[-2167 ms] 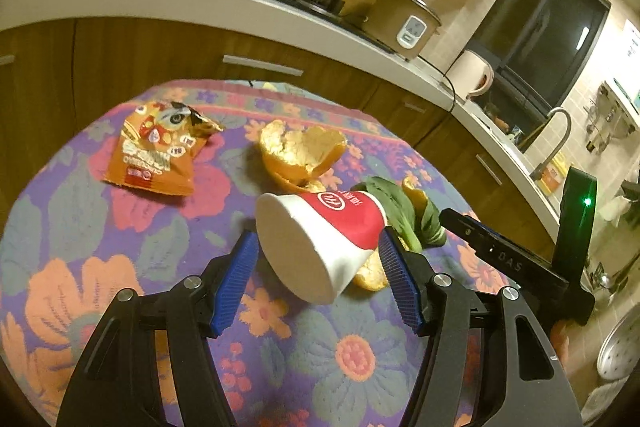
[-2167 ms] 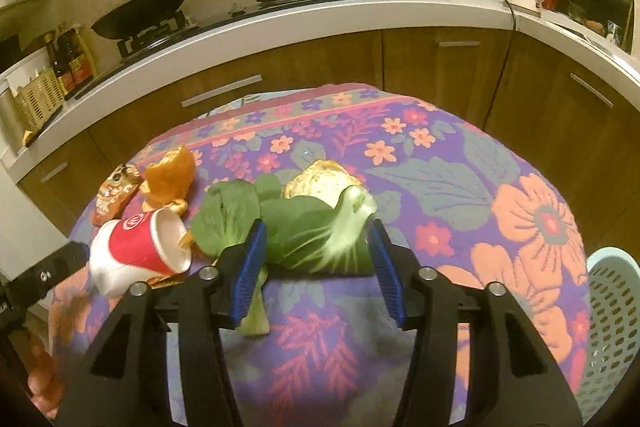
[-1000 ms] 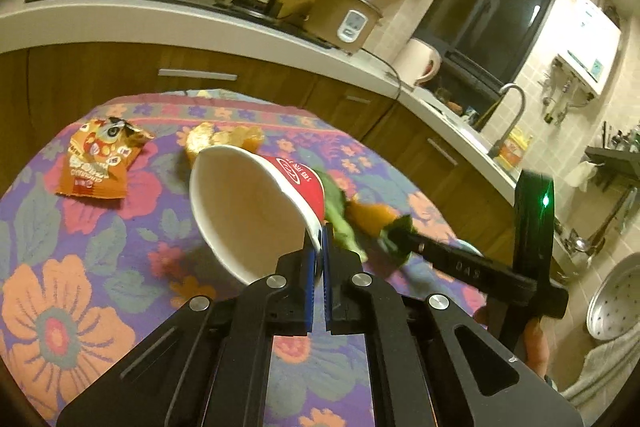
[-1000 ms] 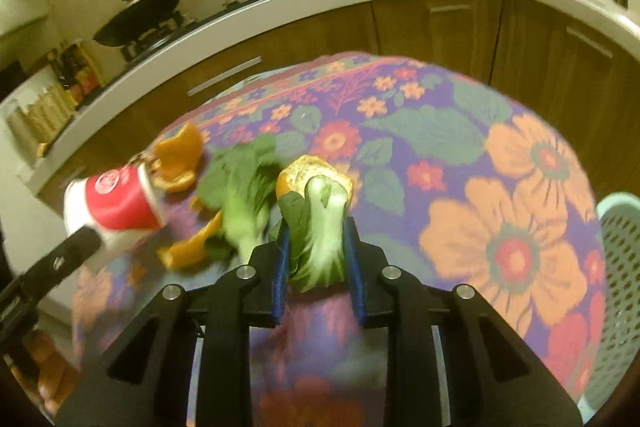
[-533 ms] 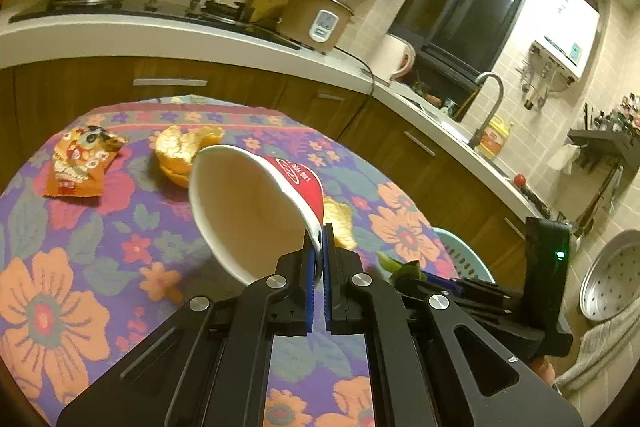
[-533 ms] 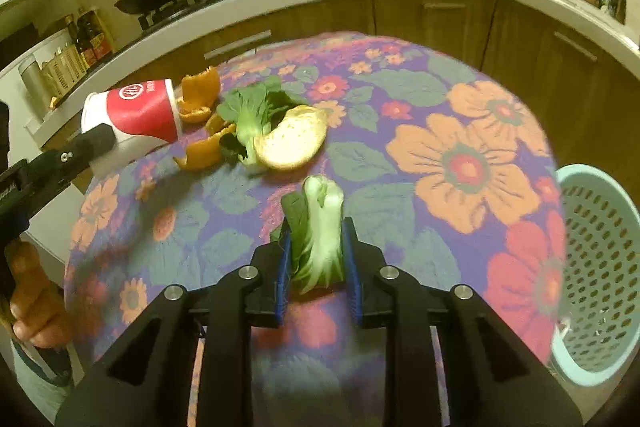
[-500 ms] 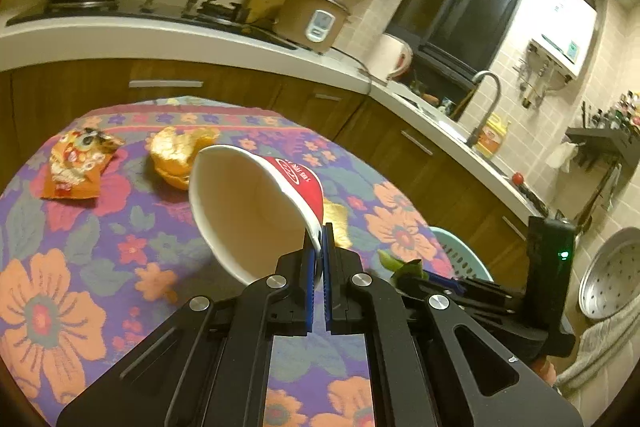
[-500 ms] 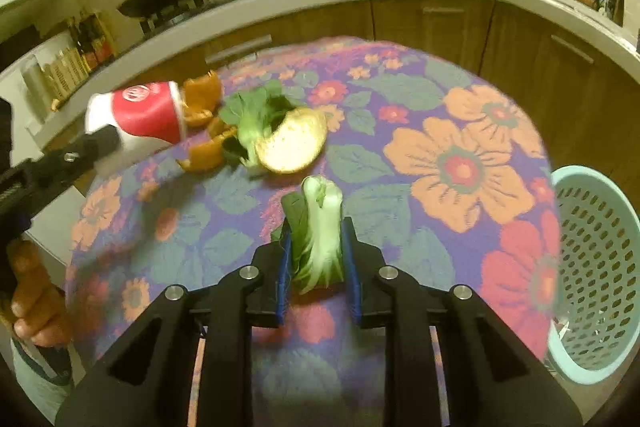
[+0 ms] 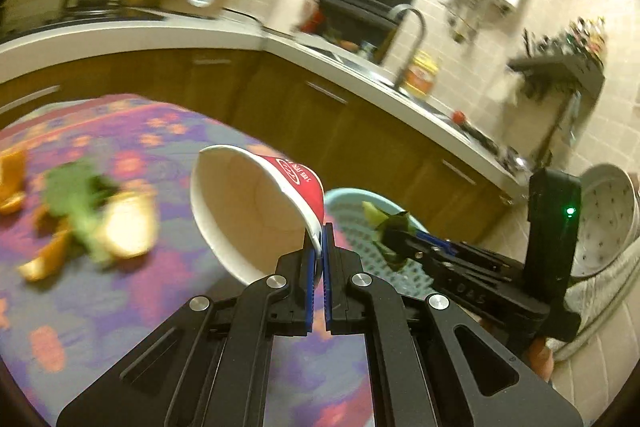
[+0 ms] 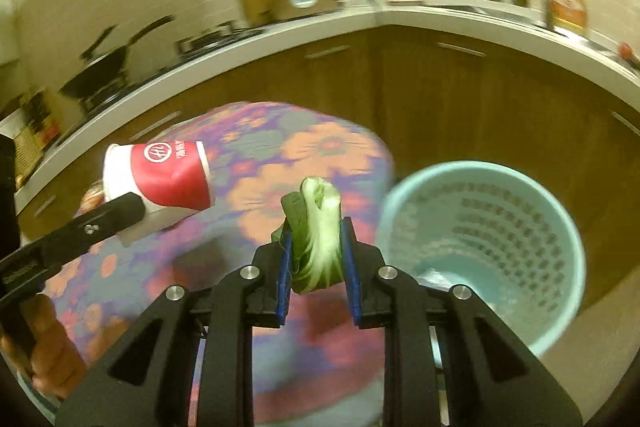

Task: Collect trash
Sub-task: 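Carry cup and bok choy over the blue basket and open both tools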

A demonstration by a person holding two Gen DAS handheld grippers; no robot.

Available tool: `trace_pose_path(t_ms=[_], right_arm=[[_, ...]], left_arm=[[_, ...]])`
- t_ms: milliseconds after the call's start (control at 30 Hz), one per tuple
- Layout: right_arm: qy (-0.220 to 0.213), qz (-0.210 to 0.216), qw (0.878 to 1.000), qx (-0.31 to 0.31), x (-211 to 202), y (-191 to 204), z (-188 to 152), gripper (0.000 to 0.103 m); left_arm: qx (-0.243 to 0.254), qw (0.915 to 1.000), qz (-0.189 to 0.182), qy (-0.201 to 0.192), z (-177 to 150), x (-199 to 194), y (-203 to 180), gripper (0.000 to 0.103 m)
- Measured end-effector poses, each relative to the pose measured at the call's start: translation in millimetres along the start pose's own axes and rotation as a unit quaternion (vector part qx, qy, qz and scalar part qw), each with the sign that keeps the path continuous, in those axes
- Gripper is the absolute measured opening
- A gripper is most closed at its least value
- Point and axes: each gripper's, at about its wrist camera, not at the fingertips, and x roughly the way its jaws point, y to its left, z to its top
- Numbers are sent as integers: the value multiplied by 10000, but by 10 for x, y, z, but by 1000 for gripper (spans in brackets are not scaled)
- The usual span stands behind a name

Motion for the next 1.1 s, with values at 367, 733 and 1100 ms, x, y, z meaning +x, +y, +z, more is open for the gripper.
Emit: trace_pose_path(t_ms=[367,733,1100], right_arm=[[40,-344,9937,1064,134,-1094,-142,19],[381,-392,9802,1905,362,-1751,-375,22],[590,-492,9729,2182,491,-1964,-486,49]], left_arm=[[462,9953,-274,801,26,1034,-704,1],[661,9866,-285,1464,-33,1786,-1015,1],[648,9820,-214,1763,-33,2081,-968,2]])
